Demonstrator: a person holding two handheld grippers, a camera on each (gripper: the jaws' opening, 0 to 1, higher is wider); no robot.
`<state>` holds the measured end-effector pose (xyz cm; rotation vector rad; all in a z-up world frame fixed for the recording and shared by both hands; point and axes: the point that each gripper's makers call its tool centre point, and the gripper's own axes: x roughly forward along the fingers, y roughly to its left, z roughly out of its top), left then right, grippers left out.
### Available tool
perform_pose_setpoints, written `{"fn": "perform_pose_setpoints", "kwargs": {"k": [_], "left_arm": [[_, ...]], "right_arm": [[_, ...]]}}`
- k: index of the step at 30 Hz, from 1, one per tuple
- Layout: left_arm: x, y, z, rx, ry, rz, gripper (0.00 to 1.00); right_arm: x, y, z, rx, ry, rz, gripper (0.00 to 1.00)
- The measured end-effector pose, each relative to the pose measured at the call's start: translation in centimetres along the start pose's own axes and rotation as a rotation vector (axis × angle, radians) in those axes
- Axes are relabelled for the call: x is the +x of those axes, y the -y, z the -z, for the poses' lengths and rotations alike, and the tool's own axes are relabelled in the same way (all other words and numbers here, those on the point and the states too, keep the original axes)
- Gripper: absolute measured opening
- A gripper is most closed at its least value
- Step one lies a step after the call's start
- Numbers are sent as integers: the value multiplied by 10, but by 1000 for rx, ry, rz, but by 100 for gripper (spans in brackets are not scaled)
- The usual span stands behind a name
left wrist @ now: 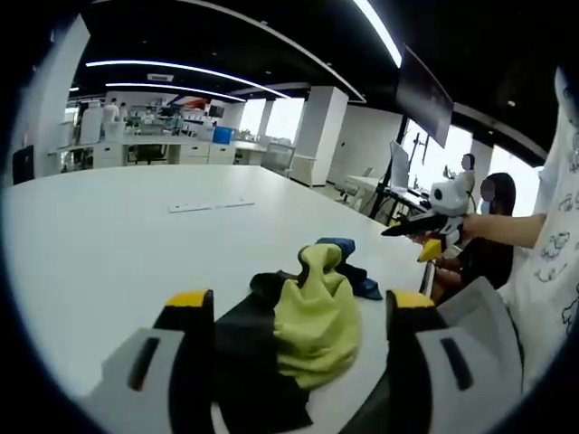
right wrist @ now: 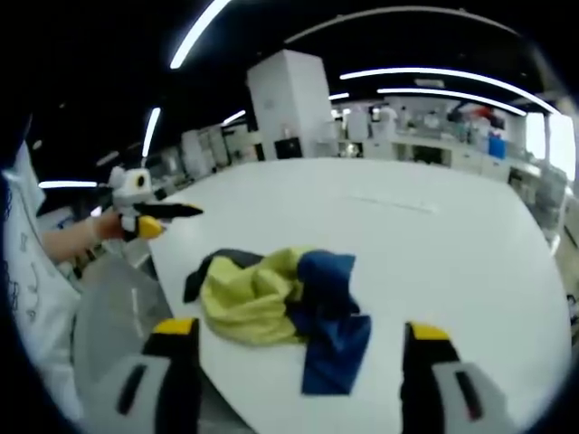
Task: Fold the garment on the visible template until the final outline fits inside the template.
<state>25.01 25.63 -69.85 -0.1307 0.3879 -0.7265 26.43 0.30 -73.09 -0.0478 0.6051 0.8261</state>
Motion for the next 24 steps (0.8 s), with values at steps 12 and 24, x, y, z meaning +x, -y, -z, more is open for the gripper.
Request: {"fn": "perform_pose_setpoints", "kwargs": {"k": [12, 24], "left_arm": [[-1, 3, 3, 7, -7, 16, 68], [1, 1, 0, -2, -1, 16, 68]], "right_arm": [[1, 0, 0, -2, 1, -1, 90], [-7, 5, 3, 16, 9, 12, 89]]}}
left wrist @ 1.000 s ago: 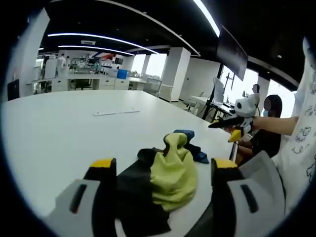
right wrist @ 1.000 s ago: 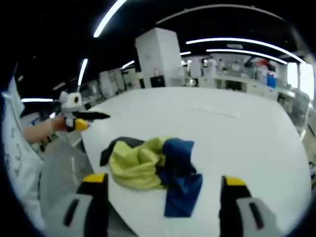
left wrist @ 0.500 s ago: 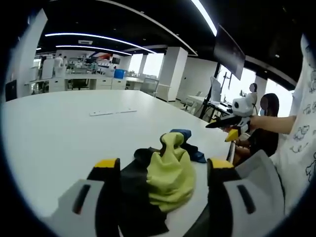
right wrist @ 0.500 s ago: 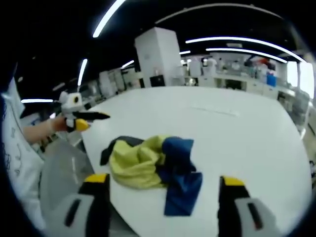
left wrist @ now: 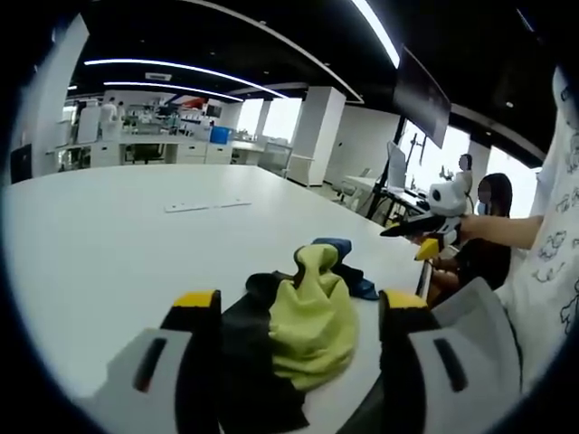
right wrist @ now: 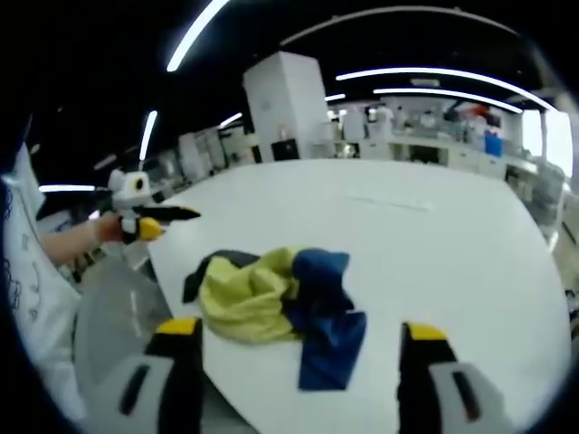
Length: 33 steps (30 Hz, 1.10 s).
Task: Fold the garment on the visible template until the final outline fits inside the template.
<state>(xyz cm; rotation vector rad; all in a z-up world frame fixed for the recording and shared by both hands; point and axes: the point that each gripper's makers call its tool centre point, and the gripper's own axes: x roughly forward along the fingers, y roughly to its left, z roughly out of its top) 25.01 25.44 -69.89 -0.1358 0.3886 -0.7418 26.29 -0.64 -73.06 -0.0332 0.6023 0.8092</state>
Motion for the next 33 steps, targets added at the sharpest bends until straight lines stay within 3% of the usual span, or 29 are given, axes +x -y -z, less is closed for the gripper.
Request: {"fn": "perform_pose_setpoints", "kwargs": {"k": [24, 33], "left_arm": [[10, 3, -12, 11, 17, -2, 63], [34, -3, -7, 39, -33, 1, 53]], "right_arm": [[2, 5, 0, 7, 4, 0, 86], [10, 10, 0, 14, -1, -1, 82]]}}
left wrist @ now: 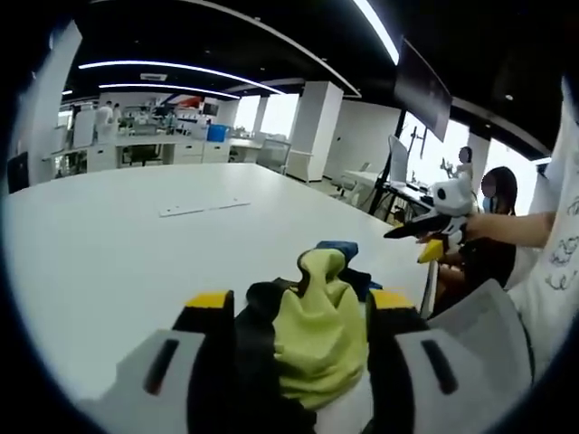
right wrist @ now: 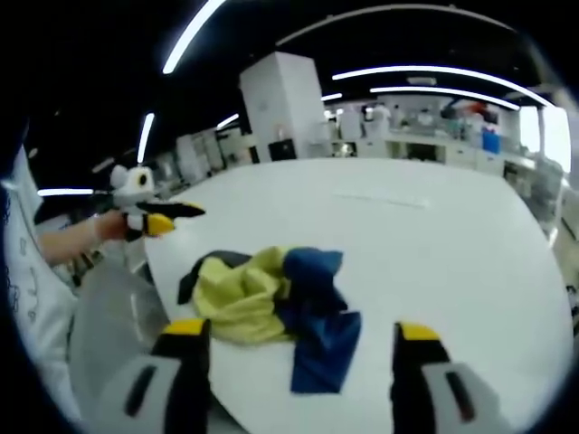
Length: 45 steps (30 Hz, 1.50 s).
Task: Fold the garment on the visible template until the final outline fits inside the template.
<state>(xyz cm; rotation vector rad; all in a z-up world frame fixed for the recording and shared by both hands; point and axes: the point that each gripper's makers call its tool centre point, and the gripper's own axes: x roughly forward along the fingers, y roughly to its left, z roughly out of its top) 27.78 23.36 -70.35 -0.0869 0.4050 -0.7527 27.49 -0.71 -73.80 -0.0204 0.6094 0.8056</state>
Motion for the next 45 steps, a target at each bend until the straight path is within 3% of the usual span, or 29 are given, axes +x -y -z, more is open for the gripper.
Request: {"fn": "perform_pose_setpoints", "kwargs": {"k": [4, 11, 25, 30, 35, 39, 45], "left_arm": [[25, -6, -3, 16, -14, -6, 45], [59, -11, -1, 24, -62, 22, 40], [103, -31, 4, 4, -125, 43, 28], [118, -43, 30, 10, -224, 36, 28], [126, -56, 36, -20, -234, 16, 21], [133, -71, 52, -70, -290, 2, 20], [132, -72, 72, -122, -366, 13, 20]], "right_arm": [[9, 4, -4, -6, -8, -8, 80], [22, 10, -13, -23, -22, -24, 79], [44, 19, -19, -6, -66, -70, 65], [58, 20, -17, -1, -93, -105, 62], [64, 18, -17, -14, -124, -133, 55], [70, 20, -18, -5, -119, -152, 44], [72, 16, -18, 6, -119, -164, 35]]}}
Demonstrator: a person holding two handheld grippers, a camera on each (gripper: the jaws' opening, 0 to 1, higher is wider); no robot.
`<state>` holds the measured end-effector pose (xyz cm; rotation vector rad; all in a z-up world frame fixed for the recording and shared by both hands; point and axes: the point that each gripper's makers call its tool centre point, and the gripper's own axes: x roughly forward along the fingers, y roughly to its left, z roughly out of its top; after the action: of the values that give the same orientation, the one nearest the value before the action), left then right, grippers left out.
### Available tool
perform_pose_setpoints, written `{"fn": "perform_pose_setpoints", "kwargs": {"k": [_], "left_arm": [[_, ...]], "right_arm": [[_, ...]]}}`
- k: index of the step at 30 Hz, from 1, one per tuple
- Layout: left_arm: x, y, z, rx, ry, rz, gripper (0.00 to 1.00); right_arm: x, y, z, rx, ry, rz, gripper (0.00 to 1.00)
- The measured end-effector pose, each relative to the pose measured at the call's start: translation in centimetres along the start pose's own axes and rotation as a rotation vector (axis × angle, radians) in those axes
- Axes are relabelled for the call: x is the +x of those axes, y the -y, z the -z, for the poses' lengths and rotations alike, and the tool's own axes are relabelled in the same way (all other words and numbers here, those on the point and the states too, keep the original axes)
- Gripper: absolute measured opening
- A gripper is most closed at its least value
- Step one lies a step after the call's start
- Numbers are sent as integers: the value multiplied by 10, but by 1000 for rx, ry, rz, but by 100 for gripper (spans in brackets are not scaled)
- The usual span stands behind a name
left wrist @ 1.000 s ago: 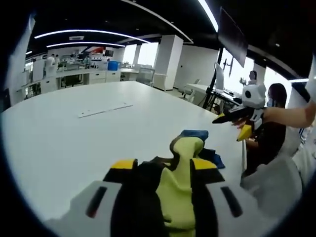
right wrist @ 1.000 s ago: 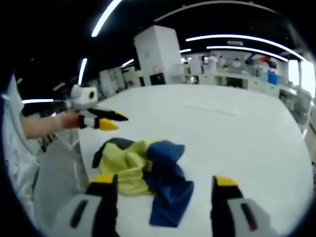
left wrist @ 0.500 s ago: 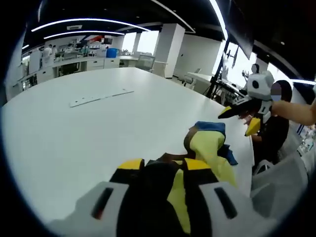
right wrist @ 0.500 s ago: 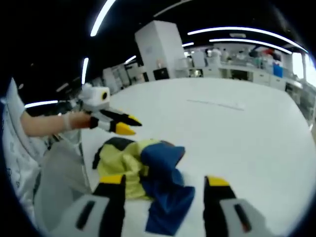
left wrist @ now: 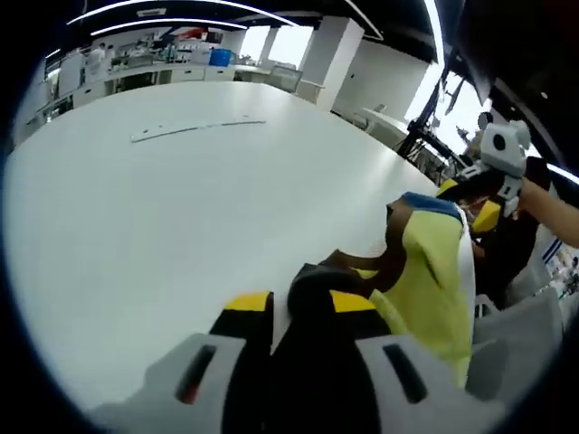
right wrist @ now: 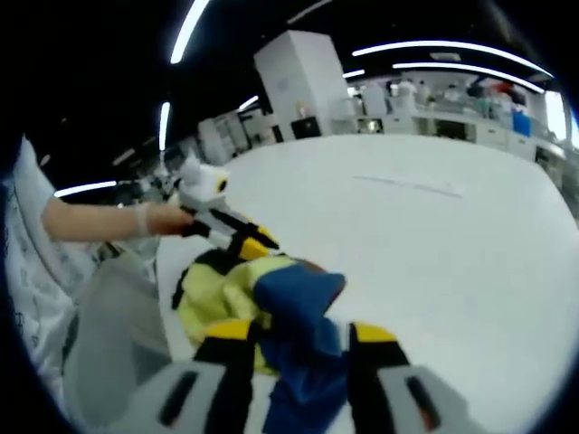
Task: Fold the garment on the visible template until the final outline fits inside the template.
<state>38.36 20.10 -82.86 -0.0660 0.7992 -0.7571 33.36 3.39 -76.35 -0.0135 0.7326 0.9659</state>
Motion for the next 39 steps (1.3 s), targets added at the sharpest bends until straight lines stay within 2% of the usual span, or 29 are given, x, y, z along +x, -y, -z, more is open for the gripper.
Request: {"fn": "perform_pose_setpoints", "kwargs": {"k": [4, 7, 11, 18, 24, 28, 30, 32, 35, 36, 39], "left_arm": [[3, -6, 5, -5, -20, -8, 15], [4, -5, 8, -44, -29, -3, 12], [4, -4, 10, -47, -38, -2, 9], [2, 0, 17, -55, -66, 4, 2], [-4, 1, 17, -53, -65, -8, 0], [-19, -1, 7, 10, -32, -33, 0], [-34, -2, -1, 26, -6, -50, 0], [-48, -8, -14, 35, 53, -76, 0], [-71, -6, -28, 50, 117, -104, 0], [-81, -13, -34, 58, 141, -117, 0], [-105, -17, -45, 64, 200, -139, 0]], "right_arm": [[1, 1, 2, 2, 1, 0, 30], [2, 1, 2, 13, 0, 0, 24], [3, 1, 6, 24, -10, -5, 19], [4, -4, 8, 45, -4, -22, 0], [1, -1, 6, 50, 21, 14, 0], [-10, 3, -2, 35, 52, 51, 0], [-17, 4, -8, 25, 73, 78, 0], [-25, 7, -12, 16, 81, 103, 0], [-36, 6, -17, -7, 87, 131, 0], [-40, 5, -21, -15, 98, 139, 0], [-49, 3, -28, -25, 117, 156, 0]]}}
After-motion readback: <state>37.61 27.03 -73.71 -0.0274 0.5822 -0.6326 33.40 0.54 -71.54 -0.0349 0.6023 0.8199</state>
